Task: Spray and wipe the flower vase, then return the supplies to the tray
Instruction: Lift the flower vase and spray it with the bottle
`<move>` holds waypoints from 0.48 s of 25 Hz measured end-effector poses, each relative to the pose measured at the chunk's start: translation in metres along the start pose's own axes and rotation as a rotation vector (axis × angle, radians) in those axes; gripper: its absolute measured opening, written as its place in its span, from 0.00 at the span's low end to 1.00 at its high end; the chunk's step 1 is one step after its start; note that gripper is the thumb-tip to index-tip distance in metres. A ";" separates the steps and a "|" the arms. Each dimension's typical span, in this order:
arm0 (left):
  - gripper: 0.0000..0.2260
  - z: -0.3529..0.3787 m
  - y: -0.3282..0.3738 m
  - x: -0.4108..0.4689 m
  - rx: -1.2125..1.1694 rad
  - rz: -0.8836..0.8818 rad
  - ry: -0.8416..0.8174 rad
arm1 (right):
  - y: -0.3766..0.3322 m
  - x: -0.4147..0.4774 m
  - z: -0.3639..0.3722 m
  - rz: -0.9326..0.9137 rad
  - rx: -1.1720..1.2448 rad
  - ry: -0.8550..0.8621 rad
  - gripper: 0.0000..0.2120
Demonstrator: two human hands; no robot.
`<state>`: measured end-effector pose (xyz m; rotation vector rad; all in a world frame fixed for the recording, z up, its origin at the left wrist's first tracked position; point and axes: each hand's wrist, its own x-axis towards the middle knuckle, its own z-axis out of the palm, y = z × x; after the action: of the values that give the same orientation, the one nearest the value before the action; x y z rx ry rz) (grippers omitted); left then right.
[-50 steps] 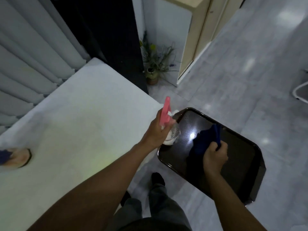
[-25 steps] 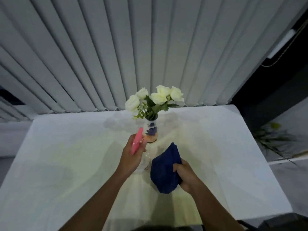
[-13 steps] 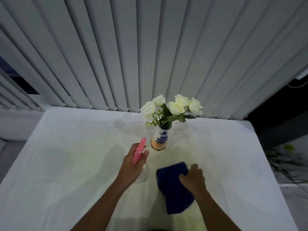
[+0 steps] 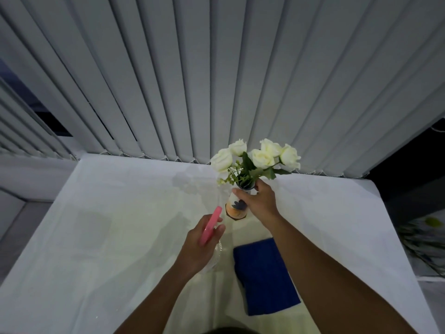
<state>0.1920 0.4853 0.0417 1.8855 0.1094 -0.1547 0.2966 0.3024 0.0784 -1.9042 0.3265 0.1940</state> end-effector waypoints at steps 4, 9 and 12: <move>0.05 -0.006 0.005 0.004 0.007 0.083 0.003 | -0.013 -0.001 -0.004 -0.109 -0.088 0.047 0.20; 0.03 -0.011 0.017 0.017 -0.011 0.210 0.096 | -0.068 -0.003 -0.029 -0.293 -0.043 0.095 0.13; 0.08 -0.014 0.042 0.022 -0.026 0.244 0.074 | -0.103 -0.004 -0.041 -0.368 -0.040 0.171 0.17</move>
<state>0.2207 0.4855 0.0814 1.8623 -0.0683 0.0833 0.3248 0.2975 0.1855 -1.9878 0.0818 -0.2103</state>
